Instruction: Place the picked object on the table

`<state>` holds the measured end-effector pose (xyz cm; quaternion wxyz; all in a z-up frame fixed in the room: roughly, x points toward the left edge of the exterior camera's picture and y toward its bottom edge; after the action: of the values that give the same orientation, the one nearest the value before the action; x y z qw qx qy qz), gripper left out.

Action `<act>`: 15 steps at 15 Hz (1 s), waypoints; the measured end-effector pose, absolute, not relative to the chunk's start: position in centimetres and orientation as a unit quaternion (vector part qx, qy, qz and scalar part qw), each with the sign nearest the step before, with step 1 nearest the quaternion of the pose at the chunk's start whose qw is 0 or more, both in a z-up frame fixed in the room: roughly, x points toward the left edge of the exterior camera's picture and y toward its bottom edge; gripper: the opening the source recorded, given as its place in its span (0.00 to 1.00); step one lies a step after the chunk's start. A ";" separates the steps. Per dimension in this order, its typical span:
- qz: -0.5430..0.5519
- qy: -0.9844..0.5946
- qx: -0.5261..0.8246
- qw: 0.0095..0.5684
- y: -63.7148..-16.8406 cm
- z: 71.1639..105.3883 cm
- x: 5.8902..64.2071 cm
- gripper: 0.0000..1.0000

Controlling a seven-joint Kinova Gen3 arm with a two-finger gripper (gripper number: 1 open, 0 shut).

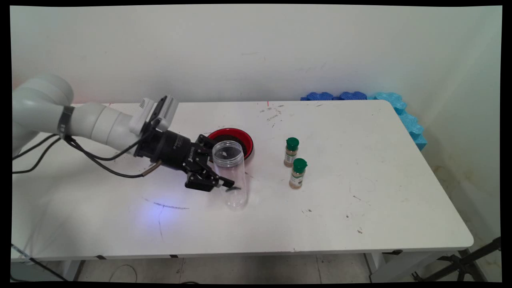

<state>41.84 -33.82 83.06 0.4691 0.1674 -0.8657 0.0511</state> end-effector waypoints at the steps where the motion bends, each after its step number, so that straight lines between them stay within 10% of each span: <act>1: 0.050 -0.865 0.170 0.469 -33.8 82.7 41.8 0.00; 15: 0.045 -0.864 0.191 0.464 -33.9 79.7 41.2 0.00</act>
<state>41.21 -33.91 79.65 0.4643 0.1914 -0.8636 0.0451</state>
